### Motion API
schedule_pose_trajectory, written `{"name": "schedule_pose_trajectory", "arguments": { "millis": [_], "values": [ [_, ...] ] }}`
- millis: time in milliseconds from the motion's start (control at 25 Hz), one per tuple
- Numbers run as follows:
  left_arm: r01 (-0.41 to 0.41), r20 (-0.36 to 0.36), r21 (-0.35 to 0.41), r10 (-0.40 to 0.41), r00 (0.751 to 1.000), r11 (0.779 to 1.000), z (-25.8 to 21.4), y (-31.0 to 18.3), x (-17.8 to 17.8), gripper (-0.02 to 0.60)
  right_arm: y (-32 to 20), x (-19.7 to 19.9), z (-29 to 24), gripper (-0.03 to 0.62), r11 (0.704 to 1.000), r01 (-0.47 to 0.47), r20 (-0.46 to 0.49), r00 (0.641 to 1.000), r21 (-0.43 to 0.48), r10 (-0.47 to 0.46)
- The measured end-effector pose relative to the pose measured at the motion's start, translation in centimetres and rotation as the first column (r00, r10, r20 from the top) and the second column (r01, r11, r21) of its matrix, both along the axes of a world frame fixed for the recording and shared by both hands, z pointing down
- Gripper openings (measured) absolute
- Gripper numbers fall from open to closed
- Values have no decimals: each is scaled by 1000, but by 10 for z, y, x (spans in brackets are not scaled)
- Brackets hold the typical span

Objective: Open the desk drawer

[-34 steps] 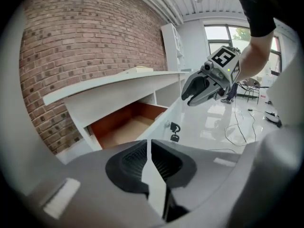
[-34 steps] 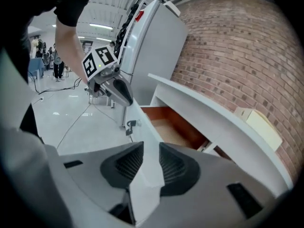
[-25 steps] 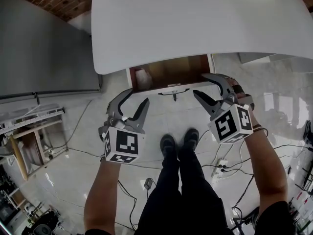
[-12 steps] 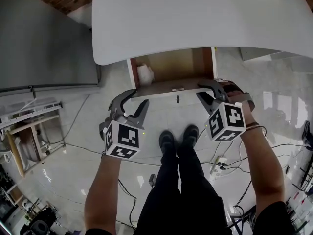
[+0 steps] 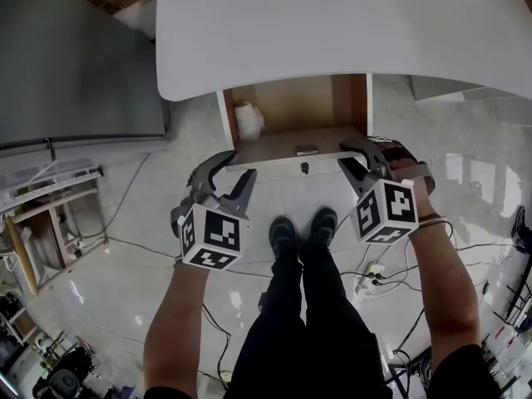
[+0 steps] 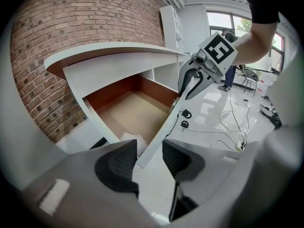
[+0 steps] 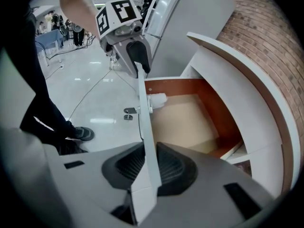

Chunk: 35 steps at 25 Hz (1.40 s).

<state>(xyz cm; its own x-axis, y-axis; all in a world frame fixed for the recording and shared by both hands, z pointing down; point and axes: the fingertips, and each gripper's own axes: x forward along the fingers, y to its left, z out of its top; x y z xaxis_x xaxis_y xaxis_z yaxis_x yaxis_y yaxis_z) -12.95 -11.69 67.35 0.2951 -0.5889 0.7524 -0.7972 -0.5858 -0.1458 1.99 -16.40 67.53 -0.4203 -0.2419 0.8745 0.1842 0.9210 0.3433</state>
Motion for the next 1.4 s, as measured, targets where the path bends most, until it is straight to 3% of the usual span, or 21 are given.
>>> {"name": "schedule_pose_trajectory", "arguments": {
  "millis": [320,840,1120,1400],
  "values": [
    [-57,-43,-60,54,998,997,-3,15,10,160,13,8,-6,80,998,37,7,999,-51,-37],
    [-77,-24,-152,75,997,985,38,56,19,158,57,18,38,78,995,49,-31,998,-92,-52],
    [-93,-34,-149,88,996,985,34,55,18,156,56,16,34,77,994,65,-16,998,-87,-67],
    [-112,-129,-109,97,987,988,-6,35,16,156,38,10,-9,75,980,109,48,994,-168,-102]
  ]
}}
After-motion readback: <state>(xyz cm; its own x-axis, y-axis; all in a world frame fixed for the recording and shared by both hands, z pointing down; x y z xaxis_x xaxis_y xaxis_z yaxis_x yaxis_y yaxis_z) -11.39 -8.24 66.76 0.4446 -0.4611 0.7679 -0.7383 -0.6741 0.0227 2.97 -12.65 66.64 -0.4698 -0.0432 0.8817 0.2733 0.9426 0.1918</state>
